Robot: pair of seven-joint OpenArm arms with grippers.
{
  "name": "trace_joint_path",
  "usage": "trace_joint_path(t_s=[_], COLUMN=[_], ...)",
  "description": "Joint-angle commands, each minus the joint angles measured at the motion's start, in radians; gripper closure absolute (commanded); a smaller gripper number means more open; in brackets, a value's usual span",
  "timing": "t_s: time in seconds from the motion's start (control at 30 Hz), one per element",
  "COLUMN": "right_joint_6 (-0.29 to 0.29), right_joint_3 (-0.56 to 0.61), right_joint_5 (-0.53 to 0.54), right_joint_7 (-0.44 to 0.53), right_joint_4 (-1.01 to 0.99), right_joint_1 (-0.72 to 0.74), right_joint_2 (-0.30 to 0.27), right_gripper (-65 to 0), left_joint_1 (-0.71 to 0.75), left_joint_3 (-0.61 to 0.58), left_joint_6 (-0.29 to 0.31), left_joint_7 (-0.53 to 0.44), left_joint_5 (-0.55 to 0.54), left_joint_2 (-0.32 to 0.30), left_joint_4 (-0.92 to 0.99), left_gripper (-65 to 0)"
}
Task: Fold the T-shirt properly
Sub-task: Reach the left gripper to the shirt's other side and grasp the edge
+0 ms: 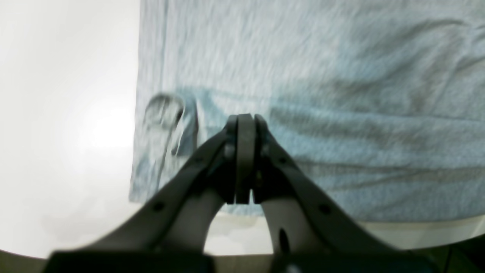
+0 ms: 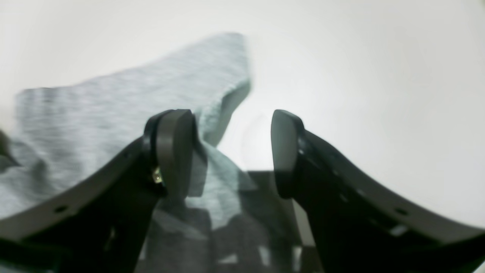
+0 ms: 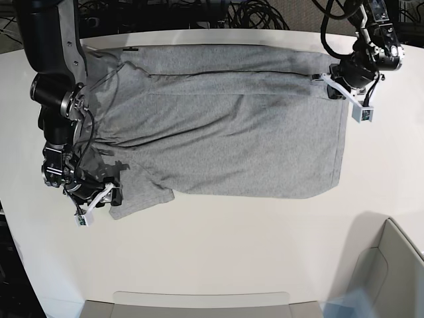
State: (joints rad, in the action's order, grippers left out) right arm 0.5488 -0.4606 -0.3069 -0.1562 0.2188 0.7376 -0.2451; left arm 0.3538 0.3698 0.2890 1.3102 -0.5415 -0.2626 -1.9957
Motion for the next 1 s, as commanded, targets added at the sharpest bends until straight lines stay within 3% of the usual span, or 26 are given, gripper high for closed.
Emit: trace_joint_path(t_s=[0.0,0.07,0.23,0.4,0.5,0.57,0.73,0.87,0.97], right_joint_6=[0.035,0.066,0.067,0.067,0.067,0.067,0.067,0.067,0.067], right_joint_3=[0.016,0.047,0.058,0.058,0.058,0.058,0.058,0.058,0.058], right_joint_5=[-0.016,-0.025,-0.034,-0.036,-0.038,-0.038,-0.038,-0.038,-0.038], right_joint_7=[-0.027,-0.03,-0.056,-0.056,-0.056,-0.056,-0.058,-0.058,-0.058], right_joint_4=[0.003,0.003,0.006,0.006,0.006,0.006,0.006,0.006,0.008], right_joint_1=[0.023,0.021,0.018,0.015,0.013,0.013,0.013,0.013,0.013], right_joint_2=[0.003,0.01,0.011,0.007,0.003,0.003,0.003,0.0,-0.004], right_gripper=[-32.7,-32.7,-32.7,-32.7,-32.7,-32.7,-32.7,-32.7,-32.7], left_joint_1=[-0.034,-0.071,-0.236,-0.477,-0.623,-0.7,-0.832,-0.925,-0.979], left_joint_3=[0.01,0.01,0.007,-0.041,-0.13,-0.193,-0.391,-0.562,-0.602], left_joint_6=[0.003,0.003,0.006,0.017,0.134,0.192,0.206,0.22,0.269], left_joint_7=[-0.021,-0.021,-0.022,-0.034,-0.06,-0.123,-0.352,-0.495,-0.573], left_joint_5=[-0.004,-0.004,-0.004,-0.009,-0.004,-0.002,-0.002,-0.002,-0.002], left_joint_2=[-0.014,-0.014,-0.024,-0.111,-0.18,-0.22,-0.292,-0.309,-0.309], left_joint_4=[-0.015,-0.015,0.008,0.206,0.411,0.556,0.893,1.111,1.266], left_gripper=[-6.3,-11.7,-22.0,-31.2,-31.6,-31.6,-31.7,-31.7,-31.7])
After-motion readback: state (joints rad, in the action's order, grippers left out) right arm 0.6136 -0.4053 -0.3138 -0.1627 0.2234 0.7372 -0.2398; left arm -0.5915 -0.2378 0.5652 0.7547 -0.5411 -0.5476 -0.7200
